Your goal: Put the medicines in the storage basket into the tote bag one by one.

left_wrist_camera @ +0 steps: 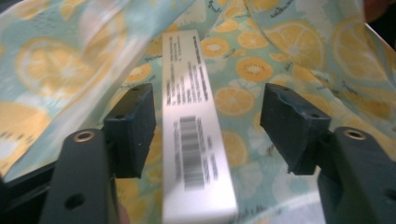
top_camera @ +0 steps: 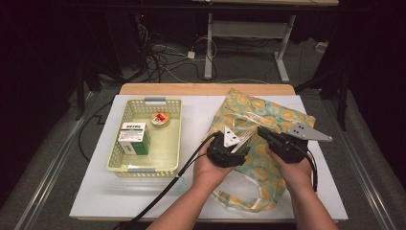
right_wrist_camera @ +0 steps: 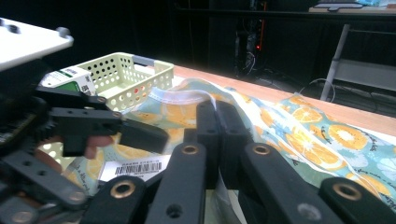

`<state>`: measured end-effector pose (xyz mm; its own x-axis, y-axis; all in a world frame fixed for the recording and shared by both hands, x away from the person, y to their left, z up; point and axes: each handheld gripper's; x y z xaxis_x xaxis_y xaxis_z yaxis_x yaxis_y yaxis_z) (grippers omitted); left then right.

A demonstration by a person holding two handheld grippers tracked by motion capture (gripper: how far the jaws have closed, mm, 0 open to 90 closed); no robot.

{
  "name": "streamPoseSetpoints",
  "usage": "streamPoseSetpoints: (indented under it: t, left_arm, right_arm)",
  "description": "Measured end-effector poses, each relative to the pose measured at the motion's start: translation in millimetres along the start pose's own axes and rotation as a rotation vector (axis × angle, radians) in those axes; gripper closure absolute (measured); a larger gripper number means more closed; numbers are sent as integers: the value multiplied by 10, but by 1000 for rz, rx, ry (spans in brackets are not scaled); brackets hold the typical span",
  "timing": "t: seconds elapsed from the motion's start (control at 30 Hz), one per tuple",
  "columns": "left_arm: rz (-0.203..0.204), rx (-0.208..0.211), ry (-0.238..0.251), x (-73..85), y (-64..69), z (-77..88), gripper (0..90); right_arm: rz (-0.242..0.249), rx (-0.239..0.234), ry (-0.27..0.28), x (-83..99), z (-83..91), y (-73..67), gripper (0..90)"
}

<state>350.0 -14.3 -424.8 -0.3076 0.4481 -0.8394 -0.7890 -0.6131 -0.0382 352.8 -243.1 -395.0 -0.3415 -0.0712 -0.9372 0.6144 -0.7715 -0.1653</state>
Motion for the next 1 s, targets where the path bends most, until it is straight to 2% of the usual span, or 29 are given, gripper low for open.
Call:
streamPoseSetpoints:
  t: [0.17,0.3,0.37,0.47,0.53,0.6,0.63,0.73,0.8,1.0]
  left_arm:
    - [13,3,5,160,-16,133,301]
    - [10,11,-45,305,-4,120,280]
    - [29,10,-71,356,-14,80,283]
    - [28,12,-81,375,-2,41,373]
    - [27,8,-86,375,14,27,458]
    - [16,-3,-92,373,34,20,594]
    - [12,-8,-92,364,45,17,614]
    - [17,-34,-52,303,66,34,621]
    - [24,-19,-58,235,54,2,620]
    - [26,-51,-65,70,63,-215,617]
  right_arm:
    - [2,3,0,2,5,-8,900]
    - [3,5,0,3,9,-8,900]
    - [1,5,-3,5,8,-12,900]
    - [5,4,-4,9,2,-18,900]
    - [7,4,-5,12,4,-18,900]
    - [6,5,-4,13,7,-17,900]
    - [5,5,-4,13,9,-16,900]
    - [6,4,-2,12,9,-17,900]
    - [4,4,2,4,11,-17,900]
    - [1,-4,11,-23,13,-24,900]
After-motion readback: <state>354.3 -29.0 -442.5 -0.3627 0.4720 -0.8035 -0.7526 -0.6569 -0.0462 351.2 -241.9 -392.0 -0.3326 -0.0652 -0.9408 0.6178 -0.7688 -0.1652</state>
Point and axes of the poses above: each handheld gripper's, and its own axes: z roughly backward along the jaws, x roughly out of its underside, y roughly to its right, and after that the axes turned 6 degrees about -z, right-handed
